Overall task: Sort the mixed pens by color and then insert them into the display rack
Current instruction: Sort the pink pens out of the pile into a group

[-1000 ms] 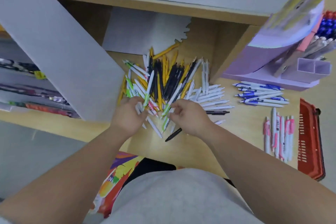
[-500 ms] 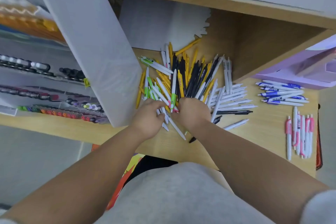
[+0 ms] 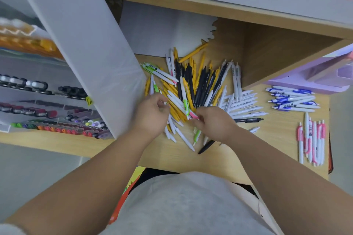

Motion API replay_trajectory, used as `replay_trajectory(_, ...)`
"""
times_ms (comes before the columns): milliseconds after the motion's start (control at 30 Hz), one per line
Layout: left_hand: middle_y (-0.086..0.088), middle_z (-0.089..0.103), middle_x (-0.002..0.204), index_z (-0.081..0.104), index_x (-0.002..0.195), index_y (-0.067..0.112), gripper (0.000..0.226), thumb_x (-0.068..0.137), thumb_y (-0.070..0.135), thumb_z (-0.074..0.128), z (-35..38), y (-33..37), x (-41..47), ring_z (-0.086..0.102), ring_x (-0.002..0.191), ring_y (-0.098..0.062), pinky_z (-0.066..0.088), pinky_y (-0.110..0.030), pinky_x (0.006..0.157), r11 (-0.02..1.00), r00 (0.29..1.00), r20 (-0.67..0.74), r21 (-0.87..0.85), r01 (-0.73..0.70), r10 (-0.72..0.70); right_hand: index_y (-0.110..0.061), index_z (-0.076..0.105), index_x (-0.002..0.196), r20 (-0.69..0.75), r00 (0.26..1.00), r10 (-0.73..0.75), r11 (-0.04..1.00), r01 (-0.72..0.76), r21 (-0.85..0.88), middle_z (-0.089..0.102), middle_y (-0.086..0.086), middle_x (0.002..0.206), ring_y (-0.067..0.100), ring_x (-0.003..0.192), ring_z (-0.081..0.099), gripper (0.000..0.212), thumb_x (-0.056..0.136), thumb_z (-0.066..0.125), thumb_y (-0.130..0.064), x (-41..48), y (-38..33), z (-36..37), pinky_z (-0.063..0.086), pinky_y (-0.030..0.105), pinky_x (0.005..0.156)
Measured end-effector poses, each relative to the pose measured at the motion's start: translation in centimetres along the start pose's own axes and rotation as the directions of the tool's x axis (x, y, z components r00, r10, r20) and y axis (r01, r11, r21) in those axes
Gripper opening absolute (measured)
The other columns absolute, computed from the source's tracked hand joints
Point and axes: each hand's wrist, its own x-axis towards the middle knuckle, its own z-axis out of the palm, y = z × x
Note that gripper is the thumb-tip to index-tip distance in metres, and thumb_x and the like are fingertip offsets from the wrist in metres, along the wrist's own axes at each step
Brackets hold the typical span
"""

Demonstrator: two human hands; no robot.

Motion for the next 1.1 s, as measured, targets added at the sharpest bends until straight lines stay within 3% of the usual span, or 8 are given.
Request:
replay_trajectory(133,-0.003,0.062,0.110,0.065,0.113,0.020,0.021,0.092,0.021,0.061,0.6,3.1,2.5,0.060,0.091,-0.021,0.045,-0.027,0.077,0.999,0.991,-0.134,0.036,-0.020,0.025,-0.009,0.054,0.083,0.122,0.990,0.067,0.969,-0.094,0.231,0.064,0.004,0.071,0.012,0.054,0.066,0.027,0.101,0.054,-0.028,-1.4,1.5,-1.9,0.050,0.031,0.055)
replay_trajectory(267,-0.011,0.050,0.133,0.060,0.130,0.015,0.036,0.095,0.023,0.056,1.9,4.9,5.4,0.059,0.105,-0.029,0.049,-0.034,0.092,0.982,0.989,-0.109,0.174,-0.077,0.097,-0.006,0.060,0.084,0.176,0.970,0.165,0.881,-0.225,0.416,0.072,0.009,0.072,0.025,0.061,0.072,0.022,0.100,0.056,-0.021,-2.9,3.6,-2.9,0.061,0.040,0.064)
replay_trajectory(367,-0.017,0.050,0.127,0.064,0.118,0.005,0.031,0.097,0.025,0.054,2.7,5.0,7.4,0.060,0.098,-0.037,0.051,-0.038,0.089,0.951,0.984,-0.125,0.297,-0.083,0.125,-0.010,0.067,0.078,0.141,0.959,0.247,0.813,-0.284,0.508,0.072,0.011,0.074,0.028,0.066,0.073,0.025,0.099,0.056,-0.018,-3.8,5.2,-3.1,0.062,0.046,0.073)
replay_trajectory(500,-0.017,0.052,0.123,0.066,0.115,0.006,0.037,0.100,0.035,0.048,3.0,5.0,9.1,0.062,0.095,-0.037,0.050,-0.037,0.083,0.891,0.992,-0.126,0.453,0.038,0.022,-0.013,0.071,0.088,0.061,0.921,0.384,0.698,-0.333,0.634,0.073,0.013,0.079,0.020,0.059,0.069,0.018,0.099,0.056,-0.016,-4.5,5.7,-2.8,0.056,0.028,0.057)
replay_trajectory(667,-0.016,0.060,0.116,0.069,0.114,0.008,0.041,0.098,0.040,0.048,2.8,4.7,10.0,0.065,0.094,-0.035,0.051,-0.036,0.077,0.821,0.992,-0.113,0.560,0.114,-0.061,-0.016,0.068,0.097,0.026,0.910,0.413,0.732,-0.349,0.585,0.069,0.002,0.075,0.008,0.057,0.068,0.017,0.100,0.052,-0.017,-4.0,5.0,-1.4,0.050,0.022,0.054)
replay_trajectory(833,-0.015,0.064,0.113,0.068,0.113,0.010,0.037,0.097,0.036,0.048,2.5,4.1,9.9,0.065,0.093,-0.034,0.055,-0.038,0.078,0.809,0.996,-0.063,0.580,0.091,-0.066,-0.022,0.063,0.107,-0.022,0.933,0.360,0.827,-0.307,0.471,0.065,-0.004,0.089,0.019,0.076,0.066,0.017,0.092,0.068,-0.029,-3.1,3.6,-0.6,0.051,0.028,0.064)
replay_trajectory(1033,-0.015,0.063,0.118,0.062,0.119,0.005,0.031,0.100,0.025,0.049,2.1,5.1,7.7,0.061,0.103,-0.032,0.051,-0.034,0.081,0.924,0.995,-0.067,0.372,0.092,-0.073,-0.023,0.067,0.092,-0.053,0.931,0.361,0.855,-0.307,0.418,0.065,0.001,0.075,0.017,0.058,0.056,0.009,0.087,0.075,-0.025,-2.3,2.7,0.1,0.050,0.028,0.056)
replay_trajectory(1100,-0.013,0.066,0.106,0.063,0.110,0.006,0.024,0.099,0.024,0.050,1.7,5.2,6.2,0.062,0.089,-0.028,0.045,-0.028,0.063,0.966,0.993,-0.121,0.253,0.044,-0.013,-0.027,0.069,0.083,-0.070,0.933,0.354,0.856,-0.293,0.425,0.062,-0.003,0.069,0.015,0.060,0.055,0.008,0.086,0.076,-0.026,-2.2,2.7,0.0,0.044,0.024,0.054)
